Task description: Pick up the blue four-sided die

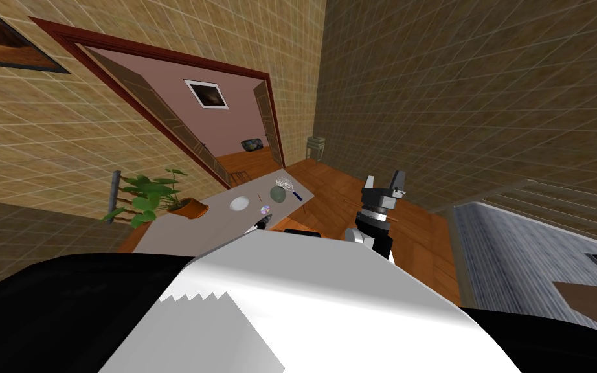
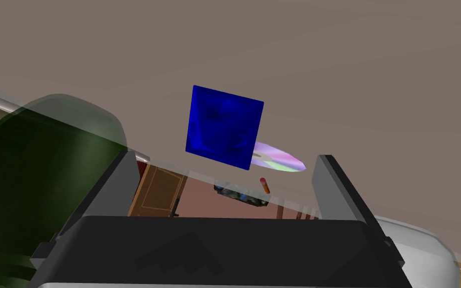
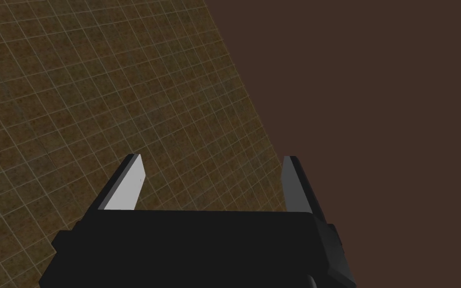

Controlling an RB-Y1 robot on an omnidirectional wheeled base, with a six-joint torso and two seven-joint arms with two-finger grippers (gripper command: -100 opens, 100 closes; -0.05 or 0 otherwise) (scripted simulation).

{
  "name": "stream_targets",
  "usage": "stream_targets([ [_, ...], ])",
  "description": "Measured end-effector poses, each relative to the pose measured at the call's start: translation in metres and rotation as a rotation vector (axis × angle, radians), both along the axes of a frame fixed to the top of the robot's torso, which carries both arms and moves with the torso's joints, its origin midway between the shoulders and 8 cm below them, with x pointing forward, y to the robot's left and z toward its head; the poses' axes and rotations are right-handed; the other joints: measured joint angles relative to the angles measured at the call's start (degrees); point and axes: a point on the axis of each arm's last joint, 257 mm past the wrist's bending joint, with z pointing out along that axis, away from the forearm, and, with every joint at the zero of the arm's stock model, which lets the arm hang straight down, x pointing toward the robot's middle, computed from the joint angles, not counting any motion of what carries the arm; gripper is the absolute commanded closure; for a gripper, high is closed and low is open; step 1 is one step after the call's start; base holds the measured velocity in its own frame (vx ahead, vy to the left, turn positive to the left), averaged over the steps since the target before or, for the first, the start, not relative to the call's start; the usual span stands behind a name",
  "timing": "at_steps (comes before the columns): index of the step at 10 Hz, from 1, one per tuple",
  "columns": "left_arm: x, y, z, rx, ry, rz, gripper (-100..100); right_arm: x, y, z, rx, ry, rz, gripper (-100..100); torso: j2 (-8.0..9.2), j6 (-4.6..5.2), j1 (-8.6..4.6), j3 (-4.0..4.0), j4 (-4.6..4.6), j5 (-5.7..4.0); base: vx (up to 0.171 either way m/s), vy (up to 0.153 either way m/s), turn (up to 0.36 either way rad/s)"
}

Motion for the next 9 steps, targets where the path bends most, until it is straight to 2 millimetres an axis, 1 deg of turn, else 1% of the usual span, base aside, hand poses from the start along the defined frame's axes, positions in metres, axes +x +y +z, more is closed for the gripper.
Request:
stream_targets([
  [2,-0.013,-0.012,-0.005,-0.001,-0.001,-0.021,-100,0.0,0.0,0.0,0.0,0.0,0.0,0,-0.13,0.01,-0.05,-0.08,-0.03,-0.01,0.166,0.024,0.106],
  [3,-0.021,-0.017,-0.007,0.0,0.0,-0.032,-100,0.0,0.0,0.0,0.0,0.0,0.0,0,-0.15,0.0,-0.01,-0.09,-0.04,0.0,0.079,0.012,0.026],
  [4,-0.022,-0.017,-0.007,0.0,-0.002,-0.035,100,0.0,0.0,0.0,0.0,0.0,0.0,0,0.1,0.03,-0.05,0.03,0.0,-0.01,0.014,0.002,-0.005],
  [6,-0.022,-0.017,-0.007,0.002,-0.001,-0.036,100,0.0,0.0,0.0,0.0,0.0,0.0,0,0.42,0.02,-0.09,0.23,0.09,0.01,0.003,0.001,0.0],
  [8,-0.021,-0.017,-0.007,0.001,-0.002,-0.036,100,0.0,0.0,0.0,0.0,0.0,0.0,0,0.47,0.02,-0.08,0.26,0.09,0.0,0.0,0.0,0.0],
  [9,-0.021,-0.017,-0.007,0.001,-0.002,-0.035,0,0.0,0.0,0.0,0.0,0.0,0.0,0,0.47,0.03,-0.08,0.26,0.09,0.0,0.0,0.0,0.0],
])
